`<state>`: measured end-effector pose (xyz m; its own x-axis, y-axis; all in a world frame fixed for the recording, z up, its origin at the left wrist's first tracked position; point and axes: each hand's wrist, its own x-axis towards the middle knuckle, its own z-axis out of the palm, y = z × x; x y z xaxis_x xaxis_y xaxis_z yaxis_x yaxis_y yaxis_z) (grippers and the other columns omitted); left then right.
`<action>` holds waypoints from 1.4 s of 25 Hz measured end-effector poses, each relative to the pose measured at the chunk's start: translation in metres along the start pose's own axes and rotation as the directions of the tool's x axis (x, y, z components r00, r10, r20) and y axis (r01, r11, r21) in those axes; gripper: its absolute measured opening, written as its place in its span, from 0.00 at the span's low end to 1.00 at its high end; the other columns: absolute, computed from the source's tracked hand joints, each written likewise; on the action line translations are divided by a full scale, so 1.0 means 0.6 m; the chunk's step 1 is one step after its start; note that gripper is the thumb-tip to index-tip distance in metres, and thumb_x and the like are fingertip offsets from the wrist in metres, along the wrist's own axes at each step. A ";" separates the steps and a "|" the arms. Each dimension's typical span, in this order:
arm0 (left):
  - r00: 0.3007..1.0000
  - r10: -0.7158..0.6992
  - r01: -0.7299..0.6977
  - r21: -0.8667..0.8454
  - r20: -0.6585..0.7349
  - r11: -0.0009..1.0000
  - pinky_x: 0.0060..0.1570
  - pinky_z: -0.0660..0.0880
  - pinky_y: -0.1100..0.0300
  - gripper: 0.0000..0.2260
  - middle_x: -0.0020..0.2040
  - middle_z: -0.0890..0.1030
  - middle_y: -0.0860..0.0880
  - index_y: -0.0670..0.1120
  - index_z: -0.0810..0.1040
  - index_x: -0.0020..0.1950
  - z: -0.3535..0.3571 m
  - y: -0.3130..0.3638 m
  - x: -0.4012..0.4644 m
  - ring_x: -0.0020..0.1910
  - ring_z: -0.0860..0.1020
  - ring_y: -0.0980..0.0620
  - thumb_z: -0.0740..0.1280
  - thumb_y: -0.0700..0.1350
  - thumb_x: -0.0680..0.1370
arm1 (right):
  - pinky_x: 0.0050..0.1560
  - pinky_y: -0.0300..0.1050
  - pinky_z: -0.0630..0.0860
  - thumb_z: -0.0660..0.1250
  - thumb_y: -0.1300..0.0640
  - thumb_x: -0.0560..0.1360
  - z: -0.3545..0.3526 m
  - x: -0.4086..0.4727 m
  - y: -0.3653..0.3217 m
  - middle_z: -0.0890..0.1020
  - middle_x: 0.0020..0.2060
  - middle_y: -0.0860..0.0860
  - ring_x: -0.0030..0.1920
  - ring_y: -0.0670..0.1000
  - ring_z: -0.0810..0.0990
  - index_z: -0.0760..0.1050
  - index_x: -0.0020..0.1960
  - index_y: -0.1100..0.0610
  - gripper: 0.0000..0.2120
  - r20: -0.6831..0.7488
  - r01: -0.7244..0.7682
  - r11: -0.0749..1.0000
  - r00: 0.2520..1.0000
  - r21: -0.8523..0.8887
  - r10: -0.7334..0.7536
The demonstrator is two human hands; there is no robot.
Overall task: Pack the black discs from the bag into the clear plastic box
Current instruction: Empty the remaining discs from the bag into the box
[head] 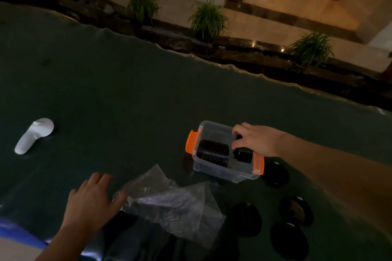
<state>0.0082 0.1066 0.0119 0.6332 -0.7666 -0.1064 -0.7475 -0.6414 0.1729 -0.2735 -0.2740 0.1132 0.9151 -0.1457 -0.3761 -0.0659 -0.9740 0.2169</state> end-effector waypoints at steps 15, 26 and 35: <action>0.983 0.140 -0.150 -0.081 -0.121 0.985 0.41 0.75 0.45 0.24 0.51 0.80 0.46 0.47 0.81 0.53 0.001 0.042 0.017 0.46 0.82 0.38 0.62 0.63 0.69 | 0.55 0.48 0.76 0.80 0.58 0.65 0.124 0.079 -0.024 0.72 0.64 0.52 0.58 0.51 0.74 0.63 0.69 0.50 0.39 0.192 -0.210 0.955 0.967 0.212 0.170; 0.975 0.181 -0.192 -0.082 -0.125 0.978 0.41 0.75 0.45 0.21 0.51 0.79 0.47 0.48 0.81 0.52 0.013 0.051 0.046 0.46 0.82 0.40 0.60 0.62 0.71 | 0.58 0.56 0.78 0.66 0.63 0.77 0.159 0.100 -0.038 0.79 0.54 0.51 0.53 0.53 0.79 0.55 0.78 0.48 0.35 0.471 -0.694 0.442 0.715 0.568 0.517; 0.963 0.230 -0.244 -0.091 -0.142 0.966 0.39 0.74 0.45 0.19 0.51 0.78 0.47 0.48 0.80 0.50 0.020 0.039 0.058 0.44 0.82 0.41 0.61 0.61 0.72 | 0.52 0.62 0.83 0.53 0.69 0.82 0.134 0.111 -0.058 0.75 0.60 0.59 0.55 0.60 0.81 0.66 0.74 0.49 0.25 0.717 -0.430 -0.581 0.514 0.691 0.472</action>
<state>0.0105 0.0643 0.0005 0.4662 -0.8814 0.0763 -0.8580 -0.4295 0.2816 -0.2423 -0.2640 0.0083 0.1539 -0.6586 -0.7366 -0.6302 0.5088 -0.5865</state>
